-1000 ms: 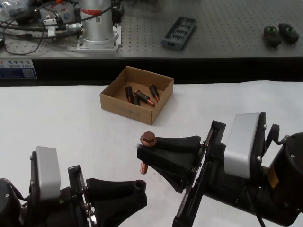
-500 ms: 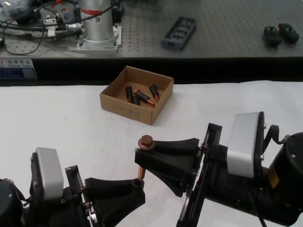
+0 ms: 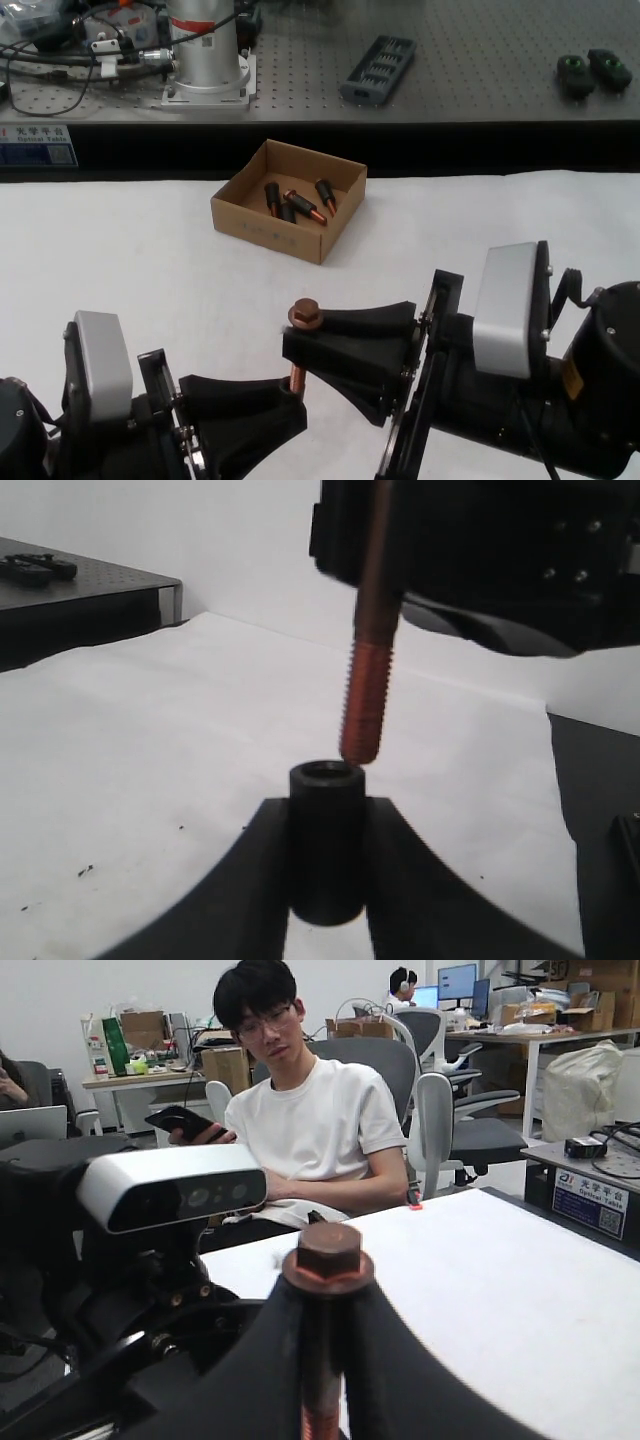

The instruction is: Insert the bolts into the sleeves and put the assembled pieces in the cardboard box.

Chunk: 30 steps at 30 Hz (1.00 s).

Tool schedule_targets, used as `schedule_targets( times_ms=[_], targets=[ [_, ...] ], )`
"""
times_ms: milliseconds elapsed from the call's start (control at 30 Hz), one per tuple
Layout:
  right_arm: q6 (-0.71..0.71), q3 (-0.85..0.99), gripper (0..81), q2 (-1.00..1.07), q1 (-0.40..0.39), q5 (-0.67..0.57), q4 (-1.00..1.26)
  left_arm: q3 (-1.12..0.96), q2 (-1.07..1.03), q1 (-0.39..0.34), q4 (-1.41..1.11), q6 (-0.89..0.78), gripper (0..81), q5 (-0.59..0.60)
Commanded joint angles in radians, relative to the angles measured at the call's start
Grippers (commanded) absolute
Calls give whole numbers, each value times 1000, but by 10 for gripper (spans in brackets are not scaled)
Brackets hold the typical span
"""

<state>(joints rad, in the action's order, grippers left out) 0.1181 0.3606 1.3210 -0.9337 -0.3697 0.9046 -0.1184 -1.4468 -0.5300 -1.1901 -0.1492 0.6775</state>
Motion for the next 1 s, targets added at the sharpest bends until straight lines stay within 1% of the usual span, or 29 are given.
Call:
schedule_targets(
  times_ms=[0,300,500,633,767,967],
  targets=[
    [1,4,64,7,6,-7,-10,-9,-3,-5,-66,-32,7,37],
    [26,4,64,7,0,-7,-49,-9,-3,-5,-77,-54,7,47],
    [24,4,64,7,-12,-4,-76,-9,-3,-5,-99,-81,7,77],
    [47,4,64,12,-11,-4,-86,-9,-3,-5,-118,-93,7,106],
    [46,4,64,34,-11,1,-80,-9,-3,-5,-153,-115,7,144],
    [21,4,64,55,-11,1,-61,-9,-3,-5,-153,-115,7,144]
  ],
)
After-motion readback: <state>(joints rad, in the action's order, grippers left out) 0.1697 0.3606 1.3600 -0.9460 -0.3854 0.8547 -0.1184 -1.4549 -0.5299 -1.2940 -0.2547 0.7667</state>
